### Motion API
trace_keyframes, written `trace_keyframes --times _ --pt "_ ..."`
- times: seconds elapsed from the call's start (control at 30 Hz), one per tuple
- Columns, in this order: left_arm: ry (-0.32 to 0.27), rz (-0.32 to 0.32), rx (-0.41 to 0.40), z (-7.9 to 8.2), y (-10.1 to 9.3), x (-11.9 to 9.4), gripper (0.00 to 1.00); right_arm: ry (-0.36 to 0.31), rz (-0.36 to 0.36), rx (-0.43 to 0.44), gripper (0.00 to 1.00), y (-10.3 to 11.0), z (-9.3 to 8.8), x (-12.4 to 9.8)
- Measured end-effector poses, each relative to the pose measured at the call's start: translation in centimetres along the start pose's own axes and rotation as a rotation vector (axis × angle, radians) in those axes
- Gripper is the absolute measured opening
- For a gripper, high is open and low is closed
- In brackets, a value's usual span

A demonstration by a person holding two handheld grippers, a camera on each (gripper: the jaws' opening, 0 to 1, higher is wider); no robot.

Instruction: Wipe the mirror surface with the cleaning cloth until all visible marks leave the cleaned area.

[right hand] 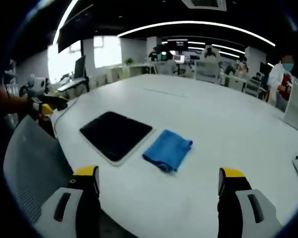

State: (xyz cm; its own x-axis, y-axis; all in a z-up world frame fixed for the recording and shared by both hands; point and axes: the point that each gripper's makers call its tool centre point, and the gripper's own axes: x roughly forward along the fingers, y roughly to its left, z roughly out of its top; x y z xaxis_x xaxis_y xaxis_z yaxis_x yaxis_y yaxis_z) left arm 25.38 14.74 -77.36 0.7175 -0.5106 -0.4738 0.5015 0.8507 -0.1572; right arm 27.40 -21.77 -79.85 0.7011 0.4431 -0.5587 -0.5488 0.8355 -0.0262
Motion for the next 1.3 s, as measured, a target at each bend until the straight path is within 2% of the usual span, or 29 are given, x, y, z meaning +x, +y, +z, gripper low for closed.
trace_keyframes --times 0.4,0.57,0.67,1.3 --pt "-0.002 -0.003 0.017 0.38 0.11 0.04 1.00 -0.007 -0.013 0.020 1.00 0.21 -0.06 -0.05" --pt "-0.006 -0.004 0.017 0.43 -0.15 0.19 1.00 0.033 -0.007 0.050 1.00 0.54 -0.82 0.31" --pt "-0.008 -0.003 0.016 0.36 -0.30 0.12 1.00 0.014 -0.006 0.043 1.00 0.54 -0.51 0.30" --pt "-0.007 0.007 0.027 0.57 -0.65 -0.63 1.00 0.010 0.002 0.057 1.00 0.70 -0.75 0.19"
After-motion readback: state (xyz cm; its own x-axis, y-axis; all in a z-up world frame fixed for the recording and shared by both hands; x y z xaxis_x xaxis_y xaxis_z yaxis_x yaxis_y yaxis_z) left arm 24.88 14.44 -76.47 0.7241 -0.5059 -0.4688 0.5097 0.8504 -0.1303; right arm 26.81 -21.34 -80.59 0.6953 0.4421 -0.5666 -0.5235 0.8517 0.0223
